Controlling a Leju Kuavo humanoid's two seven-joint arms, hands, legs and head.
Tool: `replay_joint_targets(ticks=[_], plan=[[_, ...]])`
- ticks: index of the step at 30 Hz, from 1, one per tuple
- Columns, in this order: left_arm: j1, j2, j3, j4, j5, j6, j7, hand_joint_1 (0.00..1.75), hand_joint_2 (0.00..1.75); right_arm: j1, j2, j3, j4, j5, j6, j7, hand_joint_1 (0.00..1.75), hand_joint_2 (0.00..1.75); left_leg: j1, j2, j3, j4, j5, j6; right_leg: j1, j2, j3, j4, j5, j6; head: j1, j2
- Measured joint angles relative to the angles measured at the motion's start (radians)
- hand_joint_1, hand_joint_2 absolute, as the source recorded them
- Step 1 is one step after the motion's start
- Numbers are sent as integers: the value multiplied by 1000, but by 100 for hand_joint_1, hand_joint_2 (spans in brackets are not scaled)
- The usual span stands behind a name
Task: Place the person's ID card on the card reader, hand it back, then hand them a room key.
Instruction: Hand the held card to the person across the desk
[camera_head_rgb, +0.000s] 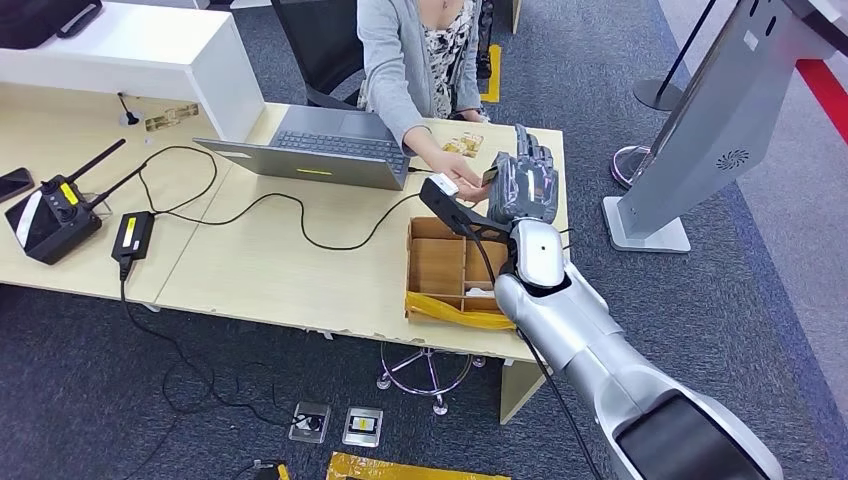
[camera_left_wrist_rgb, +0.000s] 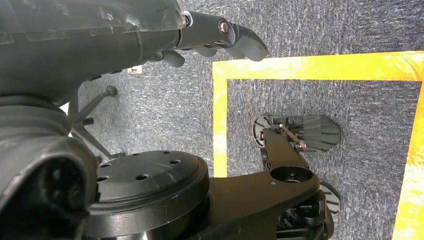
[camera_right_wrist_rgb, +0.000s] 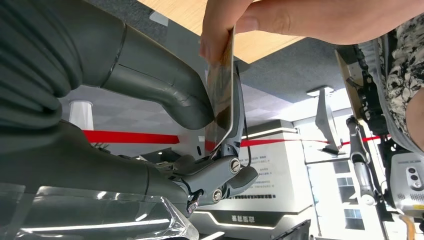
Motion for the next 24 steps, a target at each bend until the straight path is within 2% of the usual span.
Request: replay_joint_targets(ticks=[1,10,13,18,21,24], plan=[[0,0,0,0,0,0,0,0,0,0,0,0,1,0,0,0,0,0,0,0,0,0,0,0,0,0,0,0,0,0,0,0],[1,0,0,0,3,0,0,0,0,0,6,0,17,4,-27,-37,0,0,0,0,0,0,0,0,0,1,0,0,0,0,0,0],[5,-3,0,0,6,-1,-3,0,0,-1,-12,-2,32,13,-67,-56,0,0,0,0,0,0,0,0,0,0,0,0,0,0,0,0],[12,-5,0,0,13,-3,-15,0,0,-4,-80,-30,33,-1,-94,-33,0,0,0,0,1,1,0,0,0,1,0,-1,0,0,0,0],[20,-5,0,0,18,-8,-27,0,0,-3,-154,-58,31,4,-52,31,0,0,-1,0,1,1,0,0,-1,0,0,-1,0,0,0,0],[33,-4,0,0,20,-11,-34,0,0,3,-238,-89,25,3,-15,50,0,0,-1,-1,0,1,0,0,-1,-2,0,-2,1,1,0,0]])
